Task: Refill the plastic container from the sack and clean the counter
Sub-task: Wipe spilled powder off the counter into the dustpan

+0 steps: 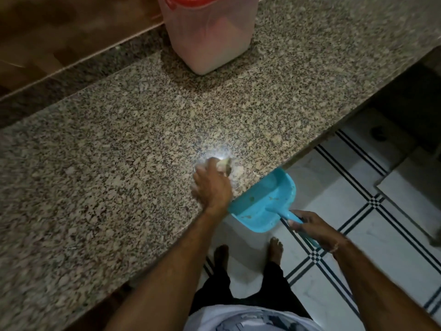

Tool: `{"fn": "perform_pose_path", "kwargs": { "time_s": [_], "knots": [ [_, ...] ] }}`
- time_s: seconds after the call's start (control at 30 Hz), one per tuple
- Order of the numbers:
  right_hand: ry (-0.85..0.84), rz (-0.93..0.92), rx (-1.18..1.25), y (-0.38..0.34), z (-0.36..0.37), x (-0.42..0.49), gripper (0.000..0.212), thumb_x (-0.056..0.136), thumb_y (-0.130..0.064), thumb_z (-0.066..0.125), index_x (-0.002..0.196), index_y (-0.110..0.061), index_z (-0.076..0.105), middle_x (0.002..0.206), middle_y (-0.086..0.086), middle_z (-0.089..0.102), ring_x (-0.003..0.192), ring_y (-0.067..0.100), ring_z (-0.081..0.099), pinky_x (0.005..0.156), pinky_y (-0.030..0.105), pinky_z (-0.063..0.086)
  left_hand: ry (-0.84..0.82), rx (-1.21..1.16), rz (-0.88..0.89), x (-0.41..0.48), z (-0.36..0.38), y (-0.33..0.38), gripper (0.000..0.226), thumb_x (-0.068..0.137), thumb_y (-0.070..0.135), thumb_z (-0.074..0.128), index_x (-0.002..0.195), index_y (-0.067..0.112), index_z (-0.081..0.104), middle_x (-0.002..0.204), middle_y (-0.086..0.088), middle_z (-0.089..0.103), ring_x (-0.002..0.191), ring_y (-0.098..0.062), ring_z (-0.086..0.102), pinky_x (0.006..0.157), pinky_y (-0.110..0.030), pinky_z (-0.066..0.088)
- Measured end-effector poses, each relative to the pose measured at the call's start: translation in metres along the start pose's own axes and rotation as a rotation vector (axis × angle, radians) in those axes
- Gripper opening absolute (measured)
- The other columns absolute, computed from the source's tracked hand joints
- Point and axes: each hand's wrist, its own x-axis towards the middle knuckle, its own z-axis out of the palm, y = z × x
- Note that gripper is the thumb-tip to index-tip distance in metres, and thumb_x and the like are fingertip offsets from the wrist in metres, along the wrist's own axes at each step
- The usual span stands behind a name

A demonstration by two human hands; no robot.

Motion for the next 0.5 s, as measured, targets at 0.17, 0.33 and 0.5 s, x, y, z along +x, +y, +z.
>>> {"fn": "perform_pose_path", "kwargs": {
  "time_s": [0.17,0.33,0.5],
  "knots": [
    [-0.086,-0.023,-0.059,0.008,-0.031,0.025,0.022,0.097,-0.016,0.069,0.118,-0.014,0.074,0.104,0.015,0.072,0.096,0.027,0.062,0.086,0.036,0.051,0.234,0.066,-0.285,-0.003,-0.038,-0.079,0.033,0.096,0.033,0.064,0.127,0.028,0.053,0.129,-0.016,0.053,0.109,-0.03,0.055,0.095,-0.051,0.05],
    [-0.202,-0.052,-0.078,0.011,-0.066,0.042,0.014,0.097,-0.02,0.07,0.109,-0.017,0.075,0.09,0.004,0.07,0.091,0.023,0.063,0.082,0.036,0.052,0.313,0.207,-0.438,-0.051,-0.027,-0.098,0.036,0.094,0.018,0.063,0.129,0.017,0.052,0.13,-0.026,0.054,0.113,-0.043,0.056,0.093,-0.055,0.051],
    [-0.3,-0.104,-0.086,0.003,-0.096,0.048,0.013,0.098,-0.011,0.066,0.1,-0.023,0.072,0.081,-0.009,0.068,0.084,0.015,0.061,0.077,0.028,0.049,0.287,0.191,-0.509,-0.052,0.008,-0.024,0.04,0.091,0.014,0.068,0.127,0.018,0.053,0.131,-0.02,0.054,0.111,-0.035,0.058,0.082,-0.042,0.05]
  ]
}}
